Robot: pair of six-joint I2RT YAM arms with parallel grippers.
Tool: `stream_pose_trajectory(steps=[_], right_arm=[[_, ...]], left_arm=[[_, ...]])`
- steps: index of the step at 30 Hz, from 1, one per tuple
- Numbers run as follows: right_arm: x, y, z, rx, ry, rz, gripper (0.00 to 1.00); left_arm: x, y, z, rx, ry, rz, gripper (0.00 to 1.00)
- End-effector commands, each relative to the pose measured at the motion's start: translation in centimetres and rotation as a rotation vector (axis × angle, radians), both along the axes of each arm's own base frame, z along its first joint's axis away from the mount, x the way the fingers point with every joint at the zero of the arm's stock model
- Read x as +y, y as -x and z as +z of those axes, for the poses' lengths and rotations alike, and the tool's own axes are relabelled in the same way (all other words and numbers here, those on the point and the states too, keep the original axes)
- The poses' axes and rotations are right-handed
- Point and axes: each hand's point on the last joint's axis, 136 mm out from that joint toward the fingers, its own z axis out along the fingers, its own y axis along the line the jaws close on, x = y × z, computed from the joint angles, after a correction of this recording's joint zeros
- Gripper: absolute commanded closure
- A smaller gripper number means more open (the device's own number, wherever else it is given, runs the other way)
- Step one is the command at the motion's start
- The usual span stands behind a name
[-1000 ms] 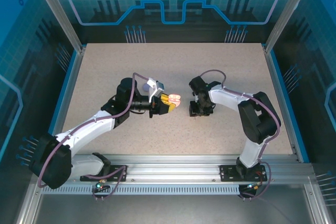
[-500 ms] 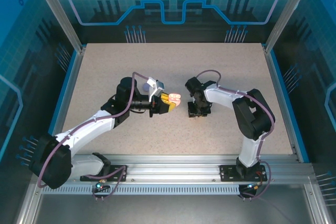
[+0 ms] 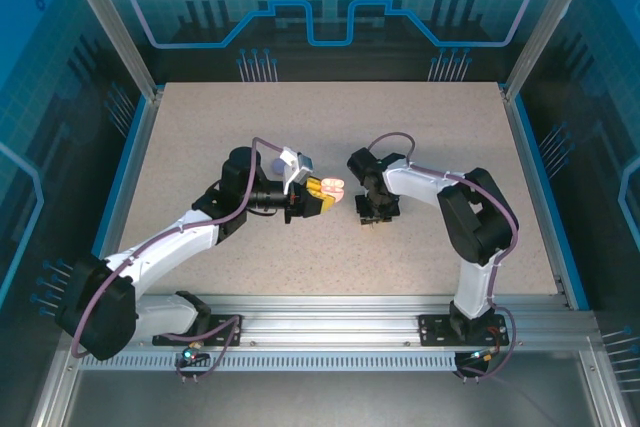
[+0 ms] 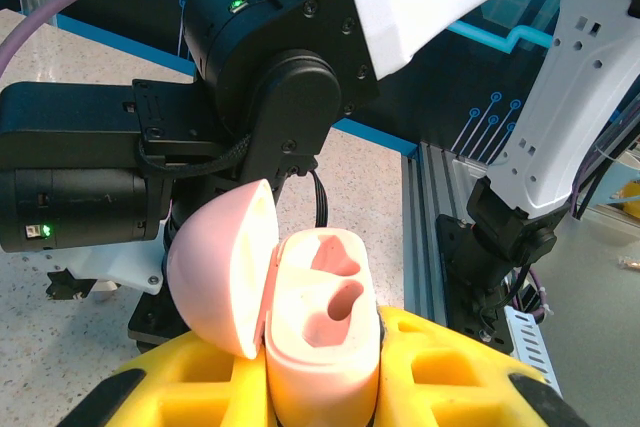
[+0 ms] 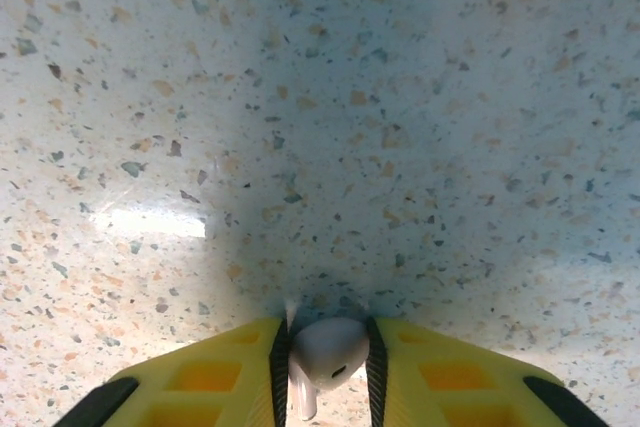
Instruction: Insert wireless bluetooth earbuds into charging case
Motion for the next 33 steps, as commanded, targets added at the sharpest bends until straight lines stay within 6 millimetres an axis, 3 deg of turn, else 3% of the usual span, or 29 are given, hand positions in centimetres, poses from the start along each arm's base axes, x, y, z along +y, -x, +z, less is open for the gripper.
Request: stream_pose_trajectory(steps=[1,18,33], right_arm=[[0.0,1.3,-2.0,0.057,0.030,0.005,0.75],[0.6,0.1,0.2,-0.025,-0.092,-0.021,0.79],[-0.8,-0.7,1.5,-0.085,-0.203,-0.077,0.79]], left_arm=[[0.3,-0.1,1.2,-0.056,0.009,0.005,0.93],[0.2,-0.2,1.3,-0.053,0.006,0.004,0.93],[0.2,-0.8,0.6,-0.036,-0.005,0.029,0.93]])
